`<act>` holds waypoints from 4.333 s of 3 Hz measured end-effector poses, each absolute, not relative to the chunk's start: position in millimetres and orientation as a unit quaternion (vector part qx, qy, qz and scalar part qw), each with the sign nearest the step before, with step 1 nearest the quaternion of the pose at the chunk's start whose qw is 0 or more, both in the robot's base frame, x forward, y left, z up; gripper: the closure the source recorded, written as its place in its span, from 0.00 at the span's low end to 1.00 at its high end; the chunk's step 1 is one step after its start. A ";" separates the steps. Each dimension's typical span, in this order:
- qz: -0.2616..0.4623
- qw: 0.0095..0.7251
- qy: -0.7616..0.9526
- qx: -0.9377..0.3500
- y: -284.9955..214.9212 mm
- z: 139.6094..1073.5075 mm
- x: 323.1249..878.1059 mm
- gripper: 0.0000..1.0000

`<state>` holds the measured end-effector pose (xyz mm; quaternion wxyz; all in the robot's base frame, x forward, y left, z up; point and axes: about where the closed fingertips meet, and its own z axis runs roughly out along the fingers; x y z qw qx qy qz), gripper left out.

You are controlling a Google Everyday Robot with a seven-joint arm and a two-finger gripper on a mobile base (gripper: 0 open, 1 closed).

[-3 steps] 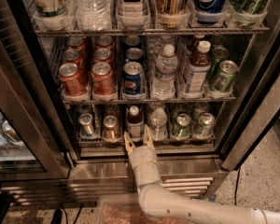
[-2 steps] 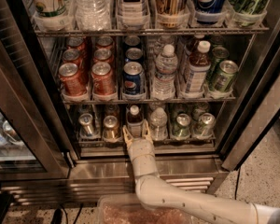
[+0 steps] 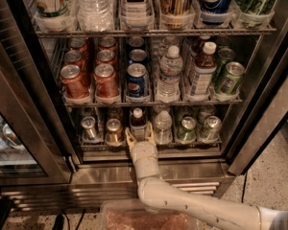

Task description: Pick blue plastic bottle from bottom shelf of fridge

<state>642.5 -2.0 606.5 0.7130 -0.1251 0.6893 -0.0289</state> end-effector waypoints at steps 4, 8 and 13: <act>-0.027 0.712 0.690 -0.125 -1.7 605.4 644.9 1.00; 0.026 0.716 0.689 -0.106 0.8 631.8 633.6 1.00; 0.106 0.680 0.707 -0.163 -3.2 658.9 527.1 1.00</act>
Offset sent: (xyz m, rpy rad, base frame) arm 0.0023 0.0003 -0.0012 0.0015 0.0030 0.0031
